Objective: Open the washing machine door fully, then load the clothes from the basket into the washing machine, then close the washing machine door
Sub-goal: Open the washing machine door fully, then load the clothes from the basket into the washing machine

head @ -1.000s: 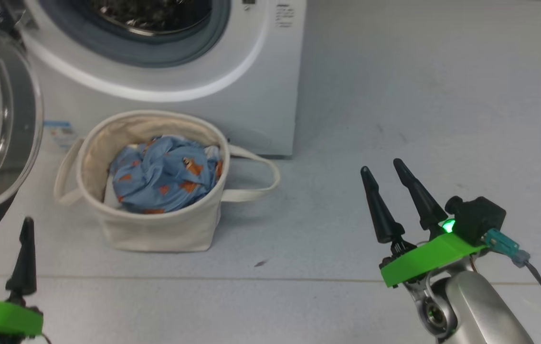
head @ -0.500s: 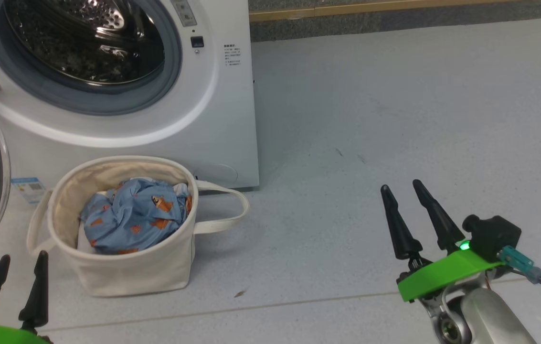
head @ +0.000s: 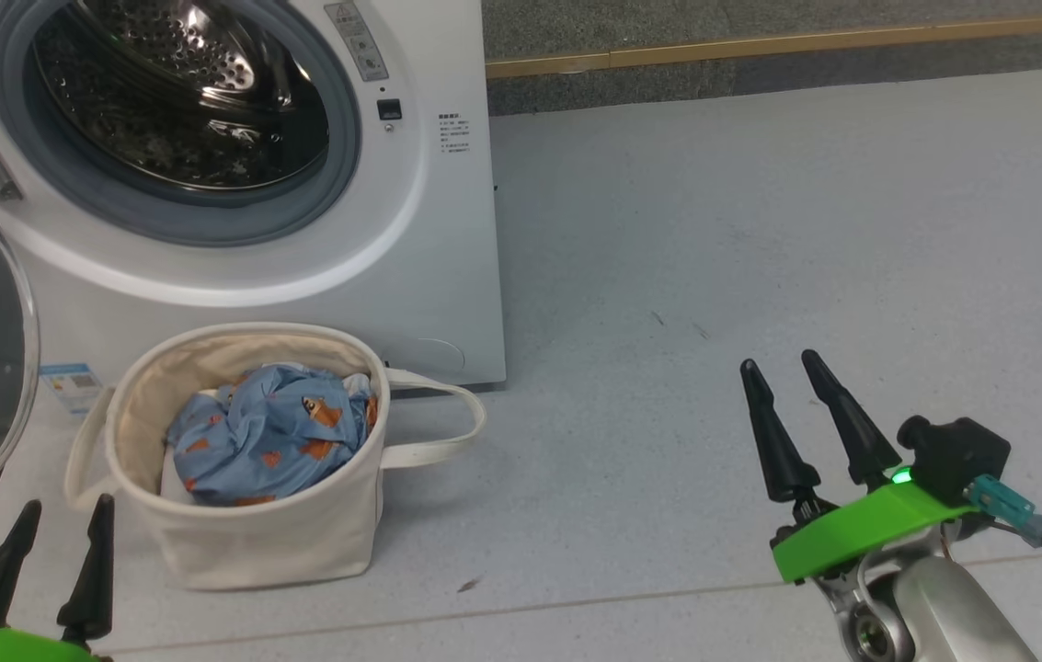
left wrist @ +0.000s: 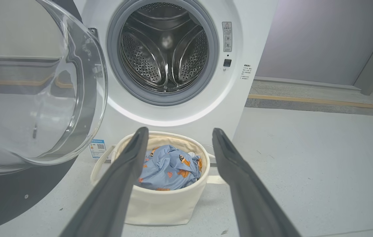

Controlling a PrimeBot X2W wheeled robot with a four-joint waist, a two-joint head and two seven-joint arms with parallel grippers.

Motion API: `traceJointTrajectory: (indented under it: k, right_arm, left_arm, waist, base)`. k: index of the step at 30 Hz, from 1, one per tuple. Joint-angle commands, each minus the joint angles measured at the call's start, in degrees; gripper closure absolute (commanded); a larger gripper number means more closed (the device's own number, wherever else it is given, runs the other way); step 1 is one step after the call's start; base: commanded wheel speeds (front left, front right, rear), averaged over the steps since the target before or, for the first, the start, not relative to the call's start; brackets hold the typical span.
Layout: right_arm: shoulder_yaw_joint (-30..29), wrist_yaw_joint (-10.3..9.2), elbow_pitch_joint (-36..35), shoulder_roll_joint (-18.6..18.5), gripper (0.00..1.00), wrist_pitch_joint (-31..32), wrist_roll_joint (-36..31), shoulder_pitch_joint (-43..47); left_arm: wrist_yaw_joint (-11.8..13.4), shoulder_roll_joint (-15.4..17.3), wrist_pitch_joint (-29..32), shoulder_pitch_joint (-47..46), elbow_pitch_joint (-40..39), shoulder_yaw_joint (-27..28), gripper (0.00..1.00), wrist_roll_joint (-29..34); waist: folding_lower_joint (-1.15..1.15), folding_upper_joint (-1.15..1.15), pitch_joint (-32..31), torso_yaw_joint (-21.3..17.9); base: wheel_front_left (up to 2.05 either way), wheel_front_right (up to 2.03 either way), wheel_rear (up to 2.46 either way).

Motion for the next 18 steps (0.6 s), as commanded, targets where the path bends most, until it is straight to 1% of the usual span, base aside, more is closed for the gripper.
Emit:
traceJointTrajectory:
  k: [1, 8, 18]
  right_arm:
    - [1.05, 0.43, -1.48, -0.7, 0.0, -0.83, 0.47, -0.49]
    - [0.61, 0.43, -1.71, -0.95, 0.0, -0.85, 0.29, -0.63]
    - [0.48, 0.43, -1.74, -0.19, 0.0, -0.9, 0.07, -0.39]
  left_arm:
    - [-0.41, 2.38, 0.1, -2.13, -1.54, 2.35, 0.0, 0.14]
    - [-0.72, 3.0, 0.12, -2.22, -2.23, 2.04, 0.0, 0.08]
    - [-1.29, 3.74, 0.01, -2.59, -3.02, 1.41, 0.0, -0.22]
  waist:
    - [0.01, 0.0, -0.03, 0.03]
    - [0.01, 0.0, 0.11, -0.03]
    - [0.01, 0.0, 0.44, -0.29]
  base:
    - [0.0, 0.0, 0.0]
    - [0.0, 0.0, 0.0]
    - [0.0, 0.0, 0.0]
